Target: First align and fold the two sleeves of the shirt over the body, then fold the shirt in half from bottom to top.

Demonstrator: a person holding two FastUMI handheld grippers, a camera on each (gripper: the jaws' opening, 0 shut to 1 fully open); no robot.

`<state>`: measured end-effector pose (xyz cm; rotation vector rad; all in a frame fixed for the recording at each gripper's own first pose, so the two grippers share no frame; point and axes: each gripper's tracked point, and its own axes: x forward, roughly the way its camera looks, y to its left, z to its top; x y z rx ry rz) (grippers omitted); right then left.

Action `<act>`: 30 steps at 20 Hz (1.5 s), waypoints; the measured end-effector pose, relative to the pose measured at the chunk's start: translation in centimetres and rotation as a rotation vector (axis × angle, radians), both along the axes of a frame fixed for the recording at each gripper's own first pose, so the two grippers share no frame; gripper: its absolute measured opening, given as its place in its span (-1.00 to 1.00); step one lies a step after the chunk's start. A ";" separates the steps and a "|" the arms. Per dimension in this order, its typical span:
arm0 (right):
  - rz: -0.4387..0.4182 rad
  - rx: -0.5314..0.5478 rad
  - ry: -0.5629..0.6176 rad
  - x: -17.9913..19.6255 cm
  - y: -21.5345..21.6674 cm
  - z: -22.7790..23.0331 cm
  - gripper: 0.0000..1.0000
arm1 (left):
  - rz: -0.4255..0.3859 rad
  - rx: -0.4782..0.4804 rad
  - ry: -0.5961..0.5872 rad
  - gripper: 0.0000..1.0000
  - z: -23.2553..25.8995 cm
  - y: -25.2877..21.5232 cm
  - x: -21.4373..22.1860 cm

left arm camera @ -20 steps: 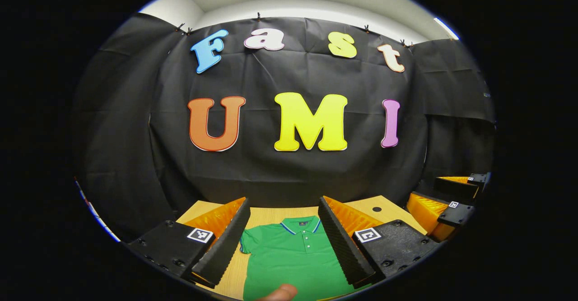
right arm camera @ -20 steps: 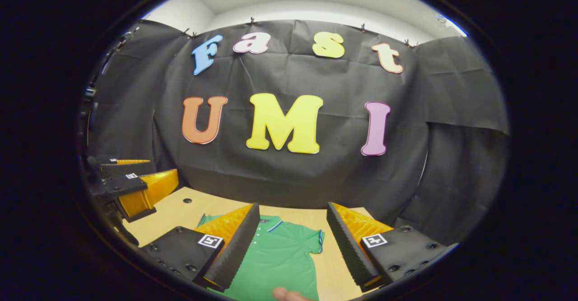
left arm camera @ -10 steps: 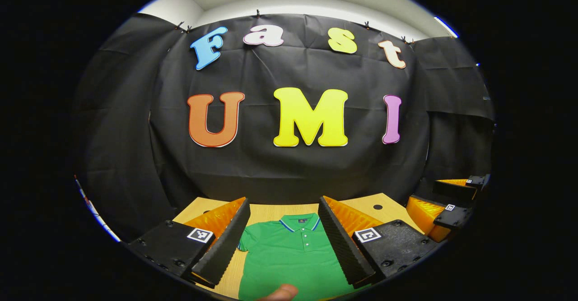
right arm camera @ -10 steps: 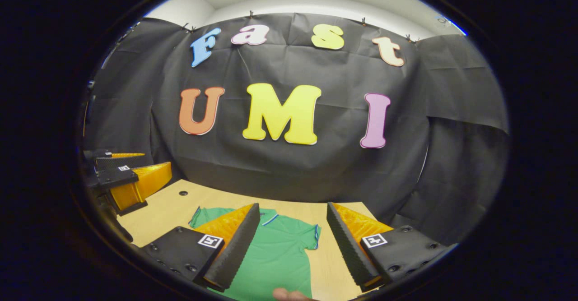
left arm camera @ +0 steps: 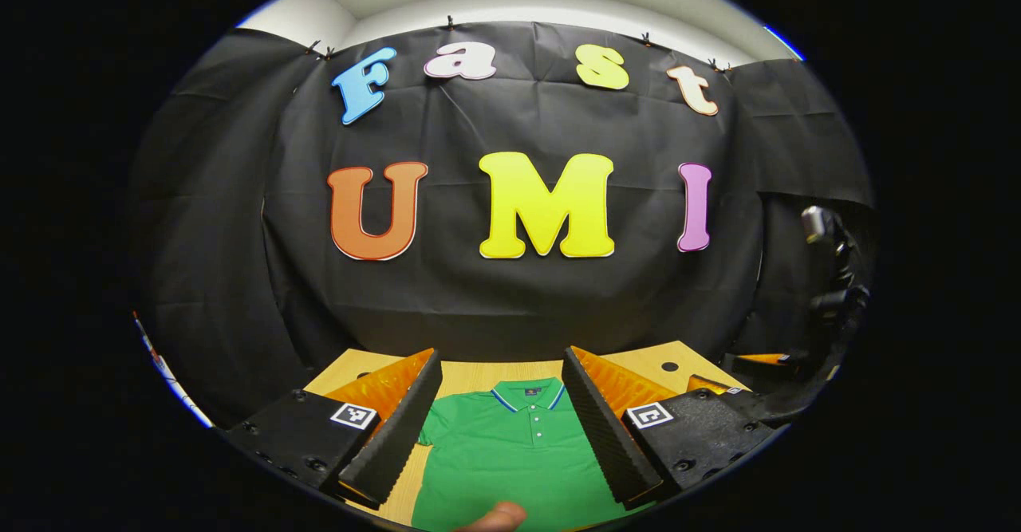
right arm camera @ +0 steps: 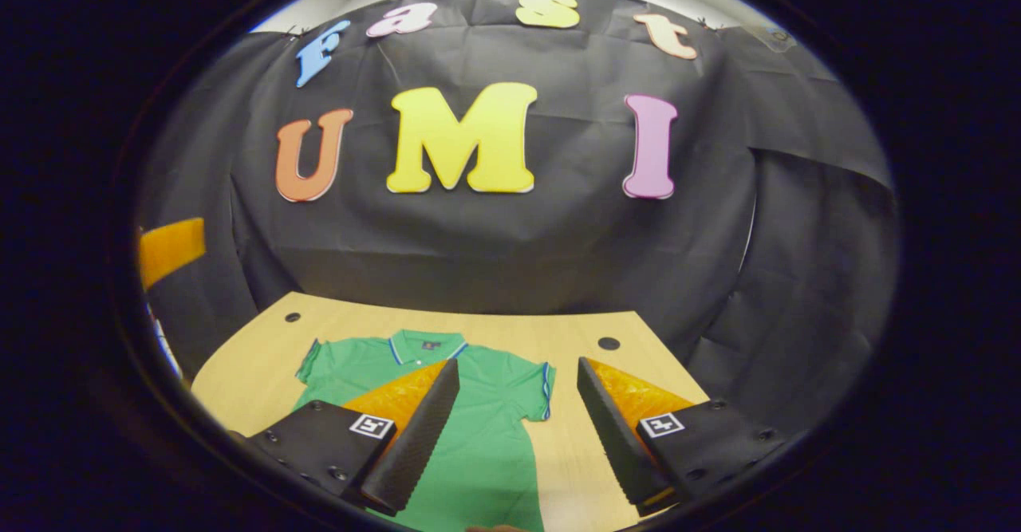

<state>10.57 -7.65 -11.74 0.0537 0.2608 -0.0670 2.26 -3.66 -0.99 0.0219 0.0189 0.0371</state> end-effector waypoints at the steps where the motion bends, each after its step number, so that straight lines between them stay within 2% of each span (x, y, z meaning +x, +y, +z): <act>1: -0.003 -0.005 0.025 1.4 -0.6 -1.3 0.91 | 0.007 0.005 0.003 0.96 0.0 -0.1 0.1; 2: -0.006 -0.007 0.051 2.9 -1.1 -2.7 0.82 | 0.013 0.009 0.007 0.96 0.1 -0.2 0.3; 3: -0.003 -0.009 0.077 4.2 -1.6 -4.1 0.92 | 0.022 0.013 0.012 0.96 0.1 -0.4 0.2; 7: -0.004 -0.018 0.175 8.6 -3.2 -9.8 0.92 | 0.064 0.028 0.041 0.96 -0.5 -0.7 0.2; 8: -0.010 -0.021 0.204 9.7 -3.7 -11.3 0.82 | 0.080 0.034 0.051 0.96 -0.8 -0.7 0.1; 9: -0.019 -0.025 0.233 10.7 -4.3 -12.8 0.92 | 0.095 0.046 0.057 0.96 -1.0 -0.5 0.0; 10: -0.031 -0.021 0.261 11.5 -4.8 -14.2 0.82 | 0.106 0.051 0.066 0.96 -1.2 -0.5 -0.1; 11: -0.047 -0.009 0.289 12.3 -5.4 -15.5 0.91 | 0.114 0.054 0.075 0.96 -1.6 -0.6 -0.2; 13: -0.067 0.005 0.323 13.8 -6.5 -17.8 0.91 | 0.130 0.059 0.091 0.96 -2.1 -0.7 -0.7; 15: -0.059 -0.008 0.361 14.8 -7.0 -20.0 0.73 | 0.149 0.068 0.116 0.96 -3.0 -0.6 -0.9; 16: -0.052 -0.008 0.383 15.1 -7.0 -20.9 0.84 | 0.158 0.069 0.130 0.96 -3.4 -0.5 -1.1; 17: -0.043 0.002 0.398 15.3 -6.9 -21.6 0.81 | 0.167 0.067 0.141 0.96 -3.7 -0.5 -1.3; 19: -0.027 0.018 0.417 15.5 -6.8 -22.2 0.69 | 0.182 0.064 0.157 0.96 -4.1 -0.4 -1.4; 20: -0.015 0.022 0.427 15.6 -6.5 -22.7 0.51 | 0.187 0.064 0.162 0.96 -4.2 -0.4 -1.4; 21: -0.004 0.032 0.422 15.9 -6.3 -22.8 0.58 | 0.190 0.065 0.167 0.96 -4.4 -0.3 -1.4; 22: 0.003 0.033 0.427 15.8 -6.2 -22.8 0.31 | 0.192 0.066 0.171 0.96 -4.5 -0.4 -1.4; 25: 0.035 0.060 0.436 15.8 -5.4 -22.8 0.02 | 0.196 0.069 0.181 0.96 -4.8 -0.4 -1.5; 26: 0.035 0.060 0.438 15.8 -5.3 -22.8 -0.27 | 0.195 0.068 0.183 0.96 -4.9 -0.6 -1.5; 27: 0.034 0.060 0.434 16.0 -5.4 -22.9 -0.44 | 0.195 0.069 0.185 0.96 -5.0 -0.7 -1.6; 28: 0.050 0.073 0.429 16.0 -5.0 -22.6 -0.33 | 0.194 0.073 0.188 0.96 -5.1 -0.7 -1.6; 30: 0.059 0.086 0.428 16.3 -5.0 -22.7 -0.81 | 0.195 0.080 0.191 1.00 -5.3 -0.5 -1.9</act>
